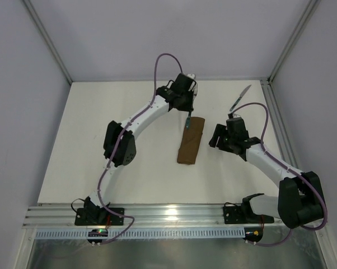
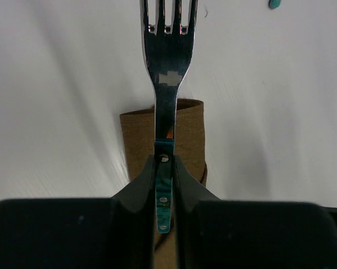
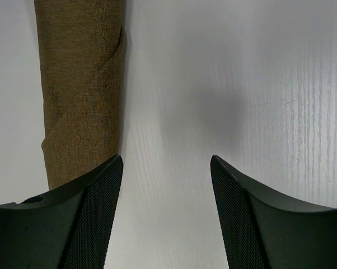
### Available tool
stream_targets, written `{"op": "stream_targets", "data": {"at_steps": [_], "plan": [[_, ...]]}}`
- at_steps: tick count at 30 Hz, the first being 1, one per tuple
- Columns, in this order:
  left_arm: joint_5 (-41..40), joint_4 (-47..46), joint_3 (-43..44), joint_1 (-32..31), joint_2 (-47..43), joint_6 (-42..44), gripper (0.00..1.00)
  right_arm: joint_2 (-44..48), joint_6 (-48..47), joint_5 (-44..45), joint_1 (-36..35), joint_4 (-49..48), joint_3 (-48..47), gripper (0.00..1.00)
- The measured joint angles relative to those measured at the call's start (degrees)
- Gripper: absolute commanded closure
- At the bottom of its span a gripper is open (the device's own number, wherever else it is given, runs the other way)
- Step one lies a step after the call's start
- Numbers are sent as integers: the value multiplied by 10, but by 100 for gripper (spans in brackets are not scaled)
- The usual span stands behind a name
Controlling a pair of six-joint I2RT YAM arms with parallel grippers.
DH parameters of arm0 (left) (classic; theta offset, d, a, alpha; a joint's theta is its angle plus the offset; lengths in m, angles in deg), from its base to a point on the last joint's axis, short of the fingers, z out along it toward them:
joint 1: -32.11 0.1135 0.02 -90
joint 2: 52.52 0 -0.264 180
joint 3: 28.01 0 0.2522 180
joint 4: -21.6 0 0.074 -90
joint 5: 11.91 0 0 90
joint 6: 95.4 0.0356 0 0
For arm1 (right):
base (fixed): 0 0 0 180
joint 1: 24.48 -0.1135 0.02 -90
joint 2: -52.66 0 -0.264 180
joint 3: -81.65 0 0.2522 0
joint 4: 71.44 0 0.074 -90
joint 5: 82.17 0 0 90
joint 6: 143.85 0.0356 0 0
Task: Fold the napkin into a case and place the utensils inside
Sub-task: Insert the fork into the folded napkin.
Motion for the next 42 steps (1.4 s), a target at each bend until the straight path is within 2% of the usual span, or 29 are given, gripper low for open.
{"op": "stream_targets", "data": {"at_steps": [5,10,23,36,42], "plan": [[-11,10,2,-13,62,2,100,0,2,7,0,1,9,32],[-20,10,1,-22,80,4,100,0,2,11,0,7,14,32],[-33,-2,-93,-38,66,-7,100,16,2,25,0,14,32,32],[-25,28,-97,-45,31,-29,100,17,13,19,0,7,46,35],[-13,33,-126,-46,5,-52,100,17,33,-5,-13,-17,46,36]]}}
